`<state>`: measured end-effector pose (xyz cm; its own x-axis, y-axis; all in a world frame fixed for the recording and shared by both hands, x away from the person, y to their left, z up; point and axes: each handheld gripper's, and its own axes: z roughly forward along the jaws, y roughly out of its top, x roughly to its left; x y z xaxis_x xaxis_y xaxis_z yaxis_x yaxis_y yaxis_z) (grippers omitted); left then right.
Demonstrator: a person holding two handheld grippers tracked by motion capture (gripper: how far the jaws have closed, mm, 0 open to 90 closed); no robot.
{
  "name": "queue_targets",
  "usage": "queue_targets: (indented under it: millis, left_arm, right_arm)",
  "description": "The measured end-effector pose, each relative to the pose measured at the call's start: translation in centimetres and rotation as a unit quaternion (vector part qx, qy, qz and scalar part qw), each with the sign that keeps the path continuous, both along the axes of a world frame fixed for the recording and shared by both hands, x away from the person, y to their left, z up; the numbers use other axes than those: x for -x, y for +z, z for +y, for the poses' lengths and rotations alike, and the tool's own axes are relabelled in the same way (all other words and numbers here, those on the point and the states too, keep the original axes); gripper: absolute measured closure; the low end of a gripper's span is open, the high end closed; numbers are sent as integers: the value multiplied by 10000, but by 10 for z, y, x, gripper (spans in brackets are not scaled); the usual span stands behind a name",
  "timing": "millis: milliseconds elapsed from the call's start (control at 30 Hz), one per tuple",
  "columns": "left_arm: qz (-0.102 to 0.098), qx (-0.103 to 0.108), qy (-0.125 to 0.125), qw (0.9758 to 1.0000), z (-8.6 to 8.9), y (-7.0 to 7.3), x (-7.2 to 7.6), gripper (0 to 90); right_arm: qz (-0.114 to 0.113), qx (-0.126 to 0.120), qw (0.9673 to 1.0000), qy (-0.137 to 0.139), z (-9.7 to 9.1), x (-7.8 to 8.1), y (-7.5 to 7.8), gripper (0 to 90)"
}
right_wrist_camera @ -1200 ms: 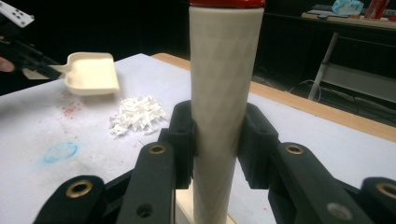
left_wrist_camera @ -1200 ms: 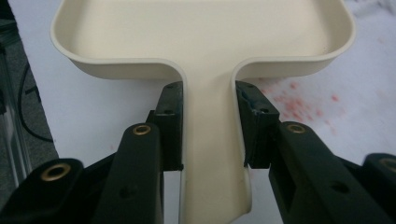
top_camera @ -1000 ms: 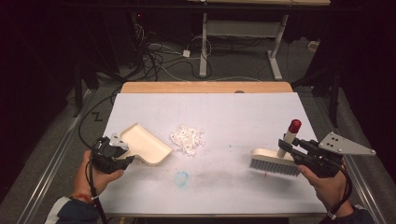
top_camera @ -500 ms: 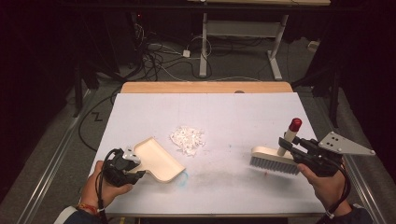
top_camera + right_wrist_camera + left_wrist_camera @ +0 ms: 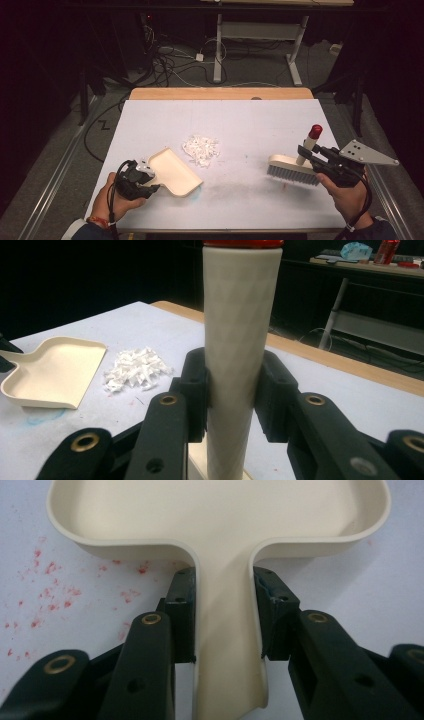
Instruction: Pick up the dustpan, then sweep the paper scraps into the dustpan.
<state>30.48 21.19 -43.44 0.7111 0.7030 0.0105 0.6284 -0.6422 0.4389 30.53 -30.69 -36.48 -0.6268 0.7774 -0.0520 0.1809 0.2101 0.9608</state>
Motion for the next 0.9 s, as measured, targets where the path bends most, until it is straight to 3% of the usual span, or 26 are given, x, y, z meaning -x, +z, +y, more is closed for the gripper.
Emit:
queue_targets:
  millis: [200,567,900]
  left_arm:
    - [6,56,16,10000,1,-2,1,638]
    - [57,34,30,10000,2,-10,1,638]
    - [76,38,50,10000,0,-10,-2,638]
  right_arm:
    - [-117,-54,9999,-42,5,-3,-1,704]
    - [-49,27,9998,188,27,-15,-4,704]
    - [-139,-42,9996,251,59,-50,3,704]
